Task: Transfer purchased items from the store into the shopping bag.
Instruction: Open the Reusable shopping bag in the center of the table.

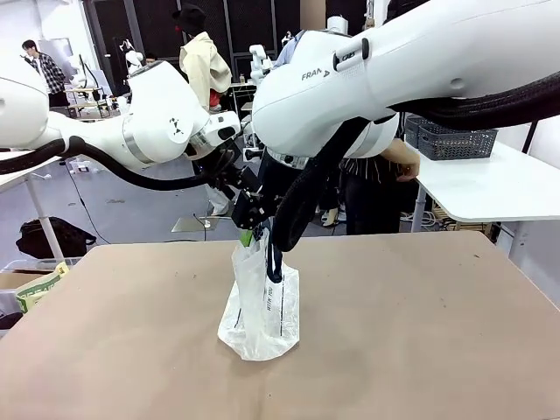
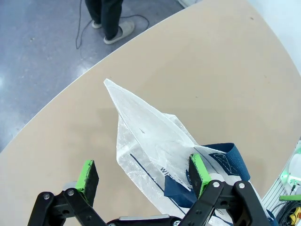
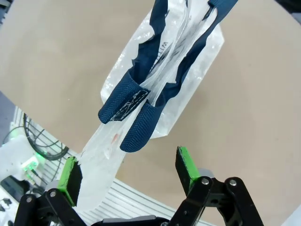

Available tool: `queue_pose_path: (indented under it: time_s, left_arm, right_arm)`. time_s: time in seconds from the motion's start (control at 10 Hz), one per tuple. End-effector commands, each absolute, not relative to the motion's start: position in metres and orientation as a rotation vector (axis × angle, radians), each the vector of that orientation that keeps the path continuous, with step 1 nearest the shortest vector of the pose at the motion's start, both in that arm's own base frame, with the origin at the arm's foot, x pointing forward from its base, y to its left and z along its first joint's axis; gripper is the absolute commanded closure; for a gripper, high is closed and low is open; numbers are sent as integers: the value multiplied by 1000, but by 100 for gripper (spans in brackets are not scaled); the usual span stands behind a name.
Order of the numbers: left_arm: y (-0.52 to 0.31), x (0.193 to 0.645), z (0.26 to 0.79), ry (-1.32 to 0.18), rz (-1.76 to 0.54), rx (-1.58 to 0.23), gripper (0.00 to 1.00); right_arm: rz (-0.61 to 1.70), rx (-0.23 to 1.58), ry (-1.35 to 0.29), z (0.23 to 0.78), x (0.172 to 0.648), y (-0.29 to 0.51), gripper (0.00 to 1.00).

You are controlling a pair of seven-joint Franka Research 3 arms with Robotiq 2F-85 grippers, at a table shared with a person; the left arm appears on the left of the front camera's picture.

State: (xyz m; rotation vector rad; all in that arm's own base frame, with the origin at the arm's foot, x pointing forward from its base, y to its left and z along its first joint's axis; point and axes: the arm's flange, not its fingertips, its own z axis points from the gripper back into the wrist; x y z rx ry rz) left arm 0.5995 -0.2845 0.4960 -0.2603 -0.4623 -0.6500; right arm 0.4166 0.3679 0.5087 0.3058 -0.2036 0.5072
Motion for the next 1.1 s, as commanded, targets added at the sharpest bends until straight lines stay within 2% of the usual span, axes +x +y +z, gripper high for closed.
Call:
queue_pose_path:
  time_s: [0.0, 1.0]
  left_arm:
    - [-283, 601, 499, -454, -638, -233, 0]
    - [-282, 604, 506, -443, -667, -187, 0]
  right_arm:
    - [480, 319, -258, 521, 410, 362, 0]
    - [440, 256, -217, 492, 429, 368, 0]
